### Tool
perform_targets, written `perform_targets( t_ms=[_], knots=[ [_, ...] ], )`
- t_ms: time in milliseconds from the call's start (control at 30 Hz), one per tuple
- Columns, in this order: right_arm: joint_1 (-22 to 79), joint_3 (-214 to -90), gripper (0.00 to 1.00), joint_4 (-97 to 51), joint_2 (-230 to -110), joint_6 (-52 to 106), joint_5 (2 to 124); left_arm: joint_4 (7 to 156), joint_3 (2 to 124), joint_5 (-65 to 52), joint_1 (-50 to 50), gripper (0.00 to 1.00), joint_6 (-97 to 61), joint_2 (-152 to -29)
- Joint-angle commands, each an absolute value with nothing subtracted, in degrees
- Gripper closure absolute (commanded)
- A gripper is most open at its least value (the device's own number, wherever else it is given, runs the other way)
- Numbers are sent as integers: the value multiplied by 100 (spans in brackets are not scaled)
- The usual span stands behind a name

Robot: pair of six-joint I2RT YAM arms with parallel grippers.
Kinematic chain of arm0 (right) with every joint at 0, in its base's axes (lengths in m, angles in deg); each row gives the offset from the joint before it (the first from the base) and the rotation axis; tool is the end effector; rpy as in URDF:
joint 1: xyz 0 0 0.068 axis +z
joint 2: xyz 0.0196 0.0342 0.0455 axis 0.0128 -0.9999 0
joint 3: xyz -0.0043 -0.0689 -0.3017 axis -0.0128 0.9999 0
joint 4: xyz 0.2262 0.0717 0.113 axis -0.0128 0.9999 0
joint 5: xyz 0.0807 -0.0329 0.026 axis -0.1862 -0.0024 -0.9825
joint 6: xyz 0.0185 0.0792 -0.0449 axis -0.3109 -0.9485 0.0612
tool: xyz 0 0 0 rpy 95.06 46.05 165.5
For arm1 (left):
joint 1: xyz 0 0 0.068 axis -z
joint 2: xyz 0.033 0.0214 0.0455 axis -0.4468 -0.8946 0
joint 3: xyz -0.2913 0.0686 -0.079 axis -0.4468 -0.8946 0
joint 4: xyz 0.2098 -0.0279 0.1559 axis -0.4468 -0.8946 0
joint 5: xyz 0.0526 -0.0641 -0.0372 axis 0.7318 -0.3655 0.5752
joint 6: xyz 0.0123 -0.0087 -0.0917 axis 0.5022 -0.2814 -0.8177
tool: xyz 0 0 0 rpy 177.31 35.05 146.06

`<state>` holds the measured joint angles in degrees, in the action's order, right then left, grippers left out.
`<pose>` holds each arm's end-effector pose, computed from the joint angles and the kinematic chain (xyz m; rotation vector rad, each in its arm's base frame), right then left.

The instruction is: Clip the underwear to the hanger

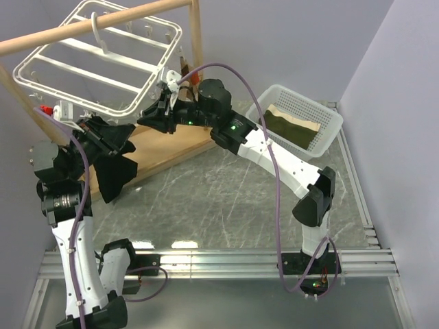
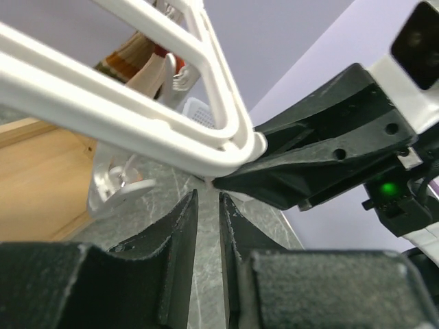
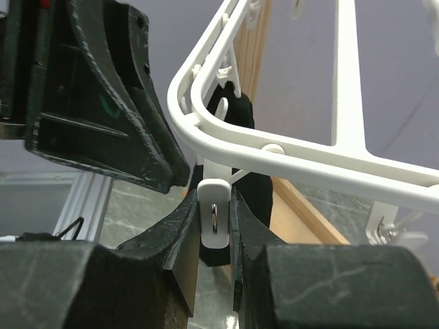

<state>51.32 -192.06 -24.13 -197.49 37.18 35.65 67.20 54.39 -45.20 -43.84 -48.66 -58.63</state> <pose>0.2655 0.4187 0.5105 -1.1555 1.0483 1.1164 0.1537 -0.0159 0.4801 -0.0937 1.5434 -0.9331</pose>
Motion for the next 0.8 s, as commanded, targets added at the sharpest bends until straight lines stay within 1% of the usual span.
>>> perform_targets(
  t_ms=[0, 100, 300, 433, 567, 733, 767],
  knots=[
    [5288, -19472, 100, -1745, -19880, 3606, 2967, 7271, 5360, -4467, -4298, 75, -5114, -5762],
    [5314, -19517, 100, -1630, -19897, 3624, 2897, 7394, 5280, -4379, -4297, 75, -5202, -5674],
    [5385, -19411, 100, -1718, -19801, 3624, 2809, 7218, 5359, -3790, -4227, 76, -5105, -5744],
    [5402, -19499, 100, -1709, -19871, 3563, 2695, 7288, 5333, -3544, -3938, 78, -5070, -5902],
    [5402, -19640, 100, -1621, -19950, 3510, 2616, 7578, 5298, -3377, -3762, 78, -5053, -5973],
    [5402, -19771, 100, -1507, -20029, 3501, 2484, 7763, 5298, -3219, -3648, 82, -5017, -6069],
    [5411, -19789, 100, -1463, -20047, 3501, 2449, 7772, 5298, -3140, -3621, 85, -5026, -6078]
  ],
)
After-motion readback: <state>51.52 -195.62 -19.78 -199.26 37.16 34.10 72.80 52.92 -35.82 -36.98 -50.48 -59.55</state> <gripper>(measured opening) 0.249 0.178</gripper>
